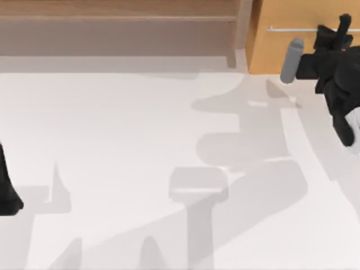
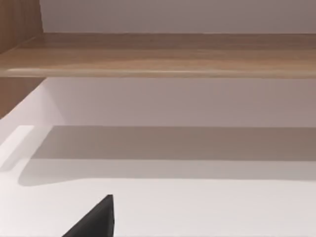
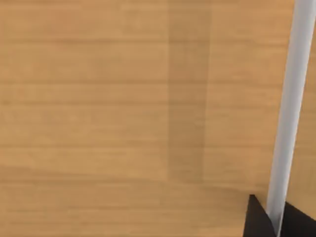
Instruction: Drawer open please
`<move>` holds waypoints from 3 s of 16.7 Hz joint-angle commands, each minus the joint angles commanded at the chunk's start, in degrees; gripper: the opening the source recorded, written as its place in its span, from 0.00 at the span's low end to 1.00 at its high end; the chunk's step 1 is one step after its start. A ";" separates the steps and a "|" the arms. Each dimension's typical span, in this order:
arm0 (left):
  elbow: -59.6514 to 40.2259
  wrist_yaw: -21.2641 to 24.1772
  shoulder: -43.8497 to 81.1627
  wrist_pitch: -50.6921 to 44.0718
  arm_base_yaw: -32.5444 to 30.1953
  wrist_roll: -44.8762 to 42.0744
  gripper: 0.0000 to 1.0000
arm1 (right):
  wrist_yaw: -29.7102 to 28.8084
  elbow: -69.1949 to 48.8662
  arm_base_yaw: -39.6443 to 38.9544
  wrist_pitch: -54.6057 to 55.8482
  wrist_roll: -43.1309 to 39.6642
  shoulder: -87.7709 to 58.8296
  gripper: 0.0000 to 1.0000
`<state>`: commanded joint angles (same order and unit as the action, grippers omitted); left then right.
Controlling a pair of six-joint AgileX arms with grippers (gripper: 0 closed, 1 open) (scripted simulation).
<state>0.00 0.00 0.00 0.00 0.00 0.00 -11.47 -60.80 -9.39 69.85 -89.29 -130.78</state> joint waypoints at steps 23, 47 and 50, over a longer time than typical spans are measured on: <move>0.00 0.00 0.00 0.00 0.00 0.00 1.00 | -3.20 22.82 -3.44 12.96 0.32 9.43 0.00; 0.00 0.00 0.00 0.00 0.00 0.00 1.00 | -8.84 45.21 -9.01 28.16 0.41 16.35 0.15; 0.00 0.00 0.00 0.00 0.00 0.00 1.00 | -8.84 45.21 -9.01 28.16 0.41 16.35 0.38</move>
<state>0.00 0.00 0.00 0.00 0.00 0.00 -20.31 -15.59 -18.40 98.02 -88.88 -114.43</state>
